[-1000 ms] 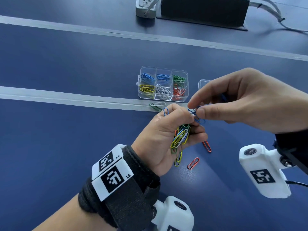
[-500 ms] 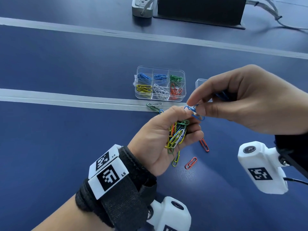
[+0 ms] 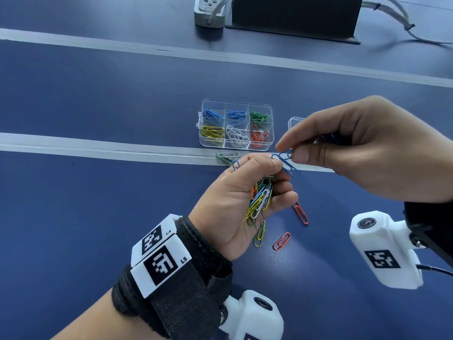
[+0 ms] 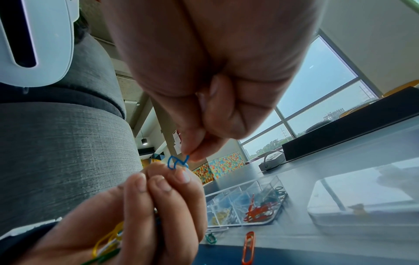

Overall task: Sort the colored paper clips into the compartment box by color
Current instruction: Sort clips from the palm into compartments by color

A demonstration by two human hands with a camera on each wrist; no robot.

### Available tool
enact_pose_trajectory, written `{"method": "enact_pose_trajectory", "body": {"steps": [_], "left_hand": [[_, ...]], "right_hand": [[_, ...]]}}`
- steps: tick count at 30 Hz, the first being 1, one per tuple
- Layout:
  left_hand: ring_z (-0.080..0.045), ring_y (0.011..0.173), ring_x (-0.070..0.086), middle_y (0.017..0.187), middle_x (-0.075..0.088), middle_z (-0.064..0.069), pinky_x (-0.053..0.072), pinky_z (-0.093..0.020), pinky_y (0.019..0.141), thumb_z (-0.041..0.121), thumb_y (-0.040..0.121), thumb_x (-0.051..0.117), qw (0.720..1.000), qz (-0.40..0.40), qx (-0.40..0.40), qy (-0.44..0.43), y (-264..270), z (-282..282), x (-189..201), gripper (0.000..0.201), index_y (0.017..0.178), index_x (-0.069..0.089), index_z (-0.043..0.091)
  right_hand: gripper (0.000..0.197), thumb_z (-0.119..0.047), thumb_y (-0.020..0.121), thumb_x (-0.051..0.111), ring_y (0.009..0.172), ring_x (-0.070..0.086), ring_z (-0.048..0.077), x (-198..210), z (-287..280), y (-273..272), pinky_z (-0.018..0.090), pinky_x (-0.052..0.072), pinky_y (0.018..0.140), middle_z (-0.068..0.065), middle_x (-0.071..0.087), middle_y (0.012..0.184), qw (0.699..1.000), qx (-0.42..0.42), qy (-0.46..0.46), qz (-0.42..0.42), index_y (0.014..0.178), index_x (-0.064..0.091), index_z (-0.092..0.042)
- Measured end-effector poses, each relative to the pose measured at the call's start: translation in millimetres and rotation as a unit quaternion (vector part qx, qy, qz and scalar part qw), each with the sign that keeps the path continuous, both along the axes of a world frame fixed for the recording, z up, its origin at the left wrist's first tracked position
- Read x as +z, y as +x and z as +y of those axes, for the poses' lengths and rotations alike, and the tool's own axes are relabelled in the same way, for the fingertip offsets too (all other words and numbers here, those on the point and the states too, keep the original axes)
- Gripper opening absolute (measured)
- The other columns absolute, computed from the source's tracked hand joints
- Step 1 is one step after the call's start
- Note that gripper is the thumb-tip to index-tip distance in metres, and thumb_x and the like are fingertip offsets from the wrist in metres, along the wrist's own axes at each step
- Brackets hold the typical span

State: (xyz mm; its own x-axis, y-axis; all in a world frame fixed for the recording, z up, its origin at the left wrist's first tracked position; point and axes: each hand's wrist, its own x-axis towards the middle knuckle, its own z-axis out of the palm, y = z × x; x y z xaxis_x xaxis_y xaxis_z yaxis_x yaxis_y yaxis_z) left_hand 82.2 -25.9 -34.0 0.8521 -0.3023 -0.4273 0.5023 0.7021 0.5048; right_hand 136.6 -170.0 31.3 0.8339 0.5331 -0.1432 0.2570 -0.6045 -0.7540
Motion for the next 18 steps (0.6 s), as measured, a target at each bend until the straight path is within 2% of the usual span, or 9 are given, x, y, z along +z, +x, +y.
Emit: {"method": "enact_pose_trajectory", "body": {"steps": [3,4,7,9,10,12,15,16,18], "left_hand": [[-0.010,0.053,0.054,0.060,0.056,-0.002,0.051,-0.020,0.048,0.010,0.076,0.056,1.000,0.001,0.001,0.003,0.0,-0.2,-1.2,0.004,0.074,0.054,0.009],[-0.010,0.052,0.053,0.060,0.055,-0.002,0.051,-0.019,0.047,0.010,0.078,0.055,1.000,-0.001,0.001,0.004,-0.2,-0.4,-1.8,0.006,0.072,0.054,0.009],[-0.011,0.050,0.052,0.059,0.053,-0.003,0.049,-0.020,0.046,0.010,0.070,0.058,1.000,-0.014,-0.007,-0.001,-1.0,-0.3,-0.9,0.005,0.067,0.054,0.010],[-0.011,0.049,0.053,0.058,0.054,-0.003,0.049,-0.020,0.045,0.002,0.066,0.065,0.999,-0.028,-0.015,0.000,-1.5,-0.4,-2.6,0.015,0.067,0.053,0.011],[-0.011,0.049,0.053,0.058,0.054,-0.003,0.049,-0.020,0.045,-0.001,0.067,0.063,0.999,-0.032,-0.020,0.001,-2.1,-0.6,-3.2,0.017,0.067,0.053,0.012],[-0.011,0.047,0.054,0.058,0.054,-0.003,0.049,-0.020,0.044,0.006,0.069,0.056,0.999,-0.031,-0.022,0.000,-2.9,-1.1,-3.3,0.011,0.063,0.053,0.015],[-0.011,0.046,0.053,0.058,0.054,-0.004,0.048,-0.019,0.043,0.007,0.068,0.055,0.999,-0.032,-0.024,0.007,-3.9,-2.1,-1.4,0.014,0.058,0.054,0.016],[-0.011,0.045,0.053,0.058,0.054,-0.004,0.047,-0.019,0.042,0.007,0.068,0.055,0.999,-0.032,-0.025,0.008,-4.1,-2.3,-0.4,0.014,0.058,0.054,0.016],[-0.011,0.045,0.052,0.059,0.053,-0.004,0.047,-0.019,0.042,0.008,0.068,0.055,0.999,-0.030,-0.030,0.002,-3.6,-2.4,0.4,0.011,0.060,0.053,0.016]], "right_hand": [[0.021,-0.012,0.081,0.067,0.068,0.059,0.020,0.8,2.8,-1.2,0.026,0.046,0.066,-0.008,0.068,0.069,0.999,0.002,-0.027,-0.032,0.078,0.071,-0.033],[0.022,-0.012,0.081,0.066,0.067,0.057,0.022,0.8,3.6,-1.6,0.026,0.044,0.063,-0.006,0.067,0.069,0.999,0.004,-0.034,-0.037,0.077,0.071,-0.033],[0.025,-0.009,0.083,0.064,0.065,0.056,0.018,0.6,4.2,-2.1,0.018,0.043,0.060,-0.007,0.066,0.069,0.999,0.007,-0.038,-0.022,0.074,0.070,-0.032],[0.026,-0.006,0.084,0.062,0.056,0.052,0.011,0.9,4.5,-2.4,0.015,0.041,0.056,-0.008,0.062,0.062,0.999,0.011,-0.039,-0.002,0.074,0.070,-0.029],[0.026,-0.004,0.085,0.061,0.051,0.048,0.006,0.7,4.8,-2.1,0.010,0.038,0.051,-0.011,0.059,0.056,0.999,0.010,-0.037,0.013,0.074,0.069,-0.026],[0.024,-0.001,0.085,0.058,0.043,0.045,0.002,-0.8,4.3,-0.7,0.005,0.033,0.045,-0.015,0.051,0.047,0.998,0.006,-0.023,0.057,0.075,0.069,-0.020],[0.015,-0.003,0.082,0.065,0.039,0.032,0.005,-4.9,2.6,1.4,0.008,0.026,0.039,-0.011,0.048,0.046,0.991,-0.002,0.030,0.131,0.071,0.068,-0.013],[0.009,-0.008,0.078,0.065,0.041,0.028,0.006,-6.0,2.6,1.6,0.012,0.024,0.038,-0.009,0.047,0.048,0.986,-0.008,0.051,0.157,0.071,0.068,-0.013],[0.012,-0.014,0.073,0.058,0.044,0.026,0.010,-8.4,1.6,2.1,0.015,0.022,0.037,-0.008,0.048,0.051,0.980,-0.010,0.078,0.184,0.071,0.070,-0.017]]}}
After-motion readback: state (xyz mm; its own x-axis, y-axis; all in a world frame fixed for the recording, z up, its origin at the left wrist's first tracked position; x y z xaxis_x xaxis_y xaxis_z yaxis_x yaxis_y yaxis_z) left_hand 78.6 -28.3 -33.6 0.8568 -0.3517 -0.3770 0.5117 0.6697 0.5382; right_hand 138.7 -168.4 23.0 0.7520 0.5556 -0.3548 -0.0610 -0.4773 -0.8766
